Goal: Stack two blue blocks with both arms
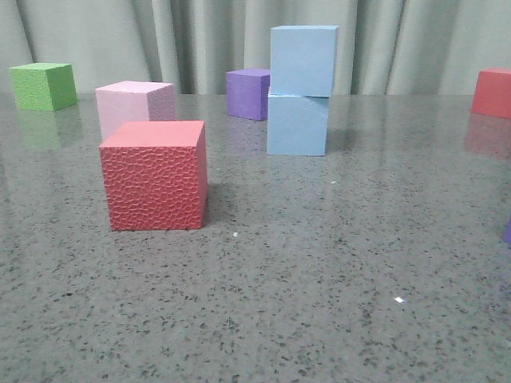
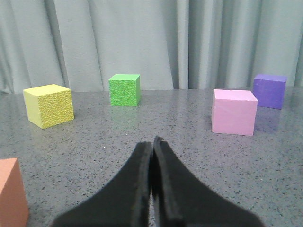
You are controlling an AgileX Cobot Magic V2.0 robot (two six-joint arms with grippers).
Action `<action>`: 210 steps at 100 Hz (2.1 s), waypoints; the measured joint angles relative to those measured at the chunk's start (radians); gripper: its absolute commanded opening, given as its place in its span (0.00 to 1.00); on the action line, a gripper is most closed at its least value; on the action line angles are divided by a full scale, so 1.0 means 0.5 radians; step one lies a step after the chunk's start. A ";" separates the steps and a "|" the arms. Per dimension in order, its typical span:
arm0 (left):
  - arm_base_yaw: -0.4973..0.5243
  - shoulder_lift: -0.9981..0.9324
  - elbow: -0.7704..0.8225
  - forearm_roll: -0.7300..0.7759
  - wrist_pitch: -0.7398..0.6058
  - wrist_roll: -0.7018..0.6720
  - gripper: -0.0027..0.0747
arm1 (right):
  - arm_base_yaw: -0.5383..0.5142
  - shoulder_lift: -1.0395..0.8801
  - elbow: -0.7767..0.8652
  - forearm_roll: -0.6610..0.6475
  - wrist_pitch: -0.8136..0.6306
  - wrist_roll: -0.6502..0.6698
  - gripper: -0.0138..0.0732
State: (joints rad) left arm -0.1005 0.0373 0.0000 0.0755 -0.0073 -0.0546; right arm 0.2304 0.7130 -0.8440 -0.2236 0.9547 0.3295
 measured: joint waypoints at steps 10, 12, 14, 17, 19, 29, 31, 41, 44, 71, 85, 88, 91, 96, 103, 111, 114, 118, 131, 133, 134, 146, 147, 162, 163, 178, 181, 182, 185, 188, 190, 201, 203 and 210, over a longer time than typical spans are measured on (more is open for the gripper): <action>0.000 0.000 0.000 0.000 0.000 0.000 0.01 | 0.000 0.000 0.000 0.000 0.000 0.000 0.02; 0.000 0.000 0.000 0.000 0.000 0.000 0.01 | 0.000 0.000 0.000 0.000 0.000 0.000 0.02; 0.000 0.000 0.000 0.000 0.000 0.000 0.01 | 0.000 0.000 0.000 0.000 0.000 0.000 0.02; 0.000 0.000 0.000 0.000 0.000 0.000 0.01 | 0.000 0.000 0.000 0.000 0.000 0.000 0.02; 0.000 0.000 0.000 0.000 0.000 0.000 0.01 | 0.000 0.000 0.000 0.000 0.000 0.000 0.02; 0.000 0.000 0.000 0.000 0.000 0.000 0.01 | 0.000 0.000 0.000 0.000 0.000 0.000 0.02; 0.000 0.000 0.000 0.000 0.000 0.000 0.01 | 0.000 0.000 0.000 0.000 0.000 0.000 0.02; 0.000 0.000 0.000 0.000 0.000 0.000 0.01 | 0.000 0.000 0.000 0.000 0.000 0.000 0.02; 0.000 0.000 0.000 0.000 0.000 0.000 0.01 | 0.000 0.000 0.000 0.000 0.000 0.000 0.02; 0.000 0.000 0.000 0.000 0.000 0.000 0.01 | 0.000 0.000 0.000 0.018 0.000 0.000 0.02; 0.000 0.000 0.000 0.000 0.000 0.000 0.01 | 0.000 -0.064 0.057 0.035 -0.034 0.000 0.02; 0.000 0.000 0.000 0.000 0.000 0.000 0.01 | 0.000 -0.088 0.079 0.034 -0.052 0.000 0.02; 0.000 0.000 0.000 0.000 0.000 0.000 0.01 | 0.000 -0.117 0.103 0.038 -0.074 0.000 0.02; 0.000 0.000 0.000 0.000 0.000 0.000 0.01 | 0.000 -0.174 0.157 0.038 -0.137 -0.015 0.02; 0.000 0.000 0.000 0.000 0.000 0.000 0.01 | 0.000 -0.271 0.253 0.043 -0.246 -0.053 0.02; 0.000 0.000 0.000 0.000 0.000 0.000 0.01 | 0.000 -0.405 0.377 0.055 -0.373 -0.107 0.02; 0.000 0.000 0.000 0.000 0.000 0.000 0.01 | 0.000 -0.453 0.416 0.059 -0.406 -0.125 0.02; 0.000 0.000 0.000 0.000 0.000 0.000 0.01 | 0.000 -0.525 0.473 0.063 -0.452 -0.149 0.02; 0.000 0.000 0.000 0.000 0.000 0.000 0.01 | 0.000 -0.745 0.628 0.066 -0.543 -0.188 0.02; 0.000 0.000 0.000 0.000 0.000 0.000 0.01 | 0.000 -0.781 0.651 0.067 -0.548 -0.188 0.02; 0.000 0.000 0.000 0.000 0.000 0.000 0.01 | 0.000 -0.805 0.667 0.067 -0.556 -0.192 0.02; 0.000 0.000 0.000 0.000 0.000 0.000 0.01 | 0.000 -1.007 0.805 0.108 -0.580 -0.254 0.02; 0.000 0.000 0.000 0.000 0.000 0.000 0.01 | 0.000 -1.018 0.813 0.121 -0.580 -0.261 0.02; 0.000 0.000 0.000 0.000 0.000 0.000 0.01 | -0.008 -1.258 0.990 0.287 -0.607 -0.491 0.02; 0.000 0.000 0.000 0.000 0.000 0.000 0.01 | -0.014 -1.268 0.998 0.296 -0.611 -0.503 0.02; 0.000 0.000 0.000 0.000 0.000 0.000 0.01 | -0.121 -1.437 1.160 0.447 -0.722 -0.659 0.02; 0.000 0.000 0.000 0.000 0.000 0.000 0.01 | -0.152 -1.445 1.189 0.460 -0.756 -0.670 0.02; 0.000 0.000 0.000 0.000 0.000 0.000 0.01 | -0.168 -1.444 1.195 0.470 -0.762 -0.670 0.02; 0.000 0.000 0.000 0.000 0.000 0.000 0.01 | -0.199 -1.449 1.228 0.483 -0.790 -0.675 0.02; 0.000 0.000 0.000 0.000 0.000 0.000 0.01 | -0.229 -1.449 1.252 0.499 -0.824 -0.680 0.02; 0.000 0.000 0.000 0.000 0.000 0.000 0.01 | -0.250 -1.449 1.269 0.509 -0.846 -0.680 0.02; 0.000 -0.001 0.000 0.000 0.000 0.000 0.01 | -0.332 -1.449 1.341 0.531 -0.970 -0.688 0.02; 0.000 -0.001 0.000 0.000 0.000 0.000 0.01 | -0.336 -1.449 1.353 0.536 -1.001 -0.688 0.02; 0.000 -0.001 0.000 0.000 0.000 0.000 0.01 | -0.340 -1.449 1.391 0.539 -1.096 -0.688 0.02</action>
State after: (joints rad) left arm -0.1005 0.0369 0.0000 0.0755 -0.0073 -0.0546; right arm 0.0603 -0.0113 -0.1483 0.0460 0.4067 -0.0144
